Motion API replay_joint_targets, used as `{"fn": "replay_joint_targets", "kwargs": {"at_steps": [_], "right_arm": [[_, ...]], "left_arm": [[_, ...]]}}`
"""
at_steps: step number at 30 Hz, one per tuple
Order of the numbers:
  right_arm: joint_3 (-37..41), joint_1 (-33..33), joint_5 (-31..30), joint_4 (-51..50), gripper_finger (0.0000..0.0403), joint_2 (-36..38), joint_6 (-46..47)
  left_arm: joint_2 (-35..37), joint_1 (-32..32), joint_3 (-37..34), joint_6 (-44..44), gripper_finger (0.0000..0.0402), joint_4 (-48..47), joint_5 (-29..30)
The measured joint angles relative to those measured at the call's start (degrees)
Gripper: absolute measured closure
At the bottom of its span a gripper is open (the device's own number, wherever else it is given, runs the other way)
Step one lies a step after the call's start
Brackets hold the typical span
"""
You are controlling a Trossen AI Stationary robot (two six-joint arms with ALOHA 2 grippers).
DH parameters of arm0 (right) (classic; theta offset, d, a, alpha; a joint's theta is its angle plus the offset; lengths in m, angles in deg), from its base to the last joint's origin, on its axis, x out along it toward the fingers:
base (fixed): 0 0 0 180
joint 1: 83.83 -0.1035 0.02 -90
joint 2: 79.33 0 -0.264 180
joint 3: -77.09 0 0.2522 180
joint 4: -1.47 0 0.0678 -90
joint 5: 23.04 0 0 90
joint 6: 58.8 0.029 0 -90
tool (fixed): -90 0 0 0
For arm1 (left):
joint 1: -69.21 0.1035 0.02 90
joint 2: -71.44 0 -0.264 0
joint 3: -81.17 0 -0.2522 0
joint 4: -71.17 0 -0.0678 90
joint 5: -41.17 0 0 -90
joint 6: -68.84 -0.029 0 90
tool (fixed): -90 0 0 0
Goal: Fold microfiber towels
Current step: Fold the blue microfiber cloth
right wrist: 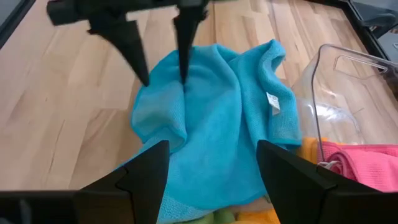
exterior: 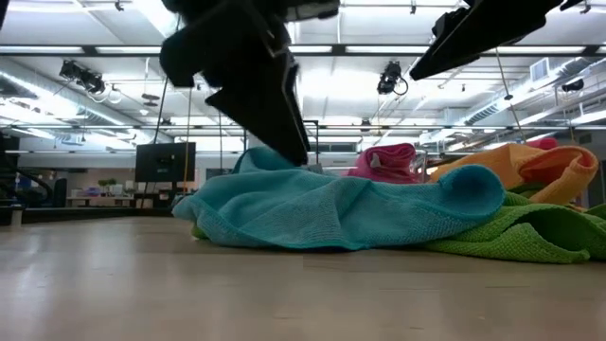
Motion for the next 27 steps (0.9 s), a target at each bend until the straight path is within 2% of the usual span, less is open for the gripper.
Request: {"fn": "replay_joint_targets", "kwargs": {"at_steps": [4, 6, 18, 22, 27], "right_arm": [[0.0, 0.0, 0.0, 0.0, 0.0152, 0.0, 0.5], [0.0, 0.0, 0.0, 0.2, 0.0152, 0.0, 0.6], [0.0, -0.6, 0.3, 2.1, 0.0152, 0.1, 0.5], [0.0, -1.2, 0.7, 2.1, 0.0152, 0.1, 0.6], [0.0, -1.5, 0.7, 2.0, 0.0152, 0.1, 0.5]], "left_arm": [[-2.1, -0.7, 0.0, 0.5, 0.0183, 0.4, -7.0], [-2.9, -0.8, 0.0, 2.5, 0.0188, -0.1, -8.6], [-5.2, 1.5, 0.0, 13.5, 0.0262, -0.5, -5.5], [-7.8, 1.4, 0.2, 11.9, 0.0289, -0.6, -8.6], [-7.1, 0.3, 0.1, 9.2, 0.0317, -1.9, -12.5]]}}
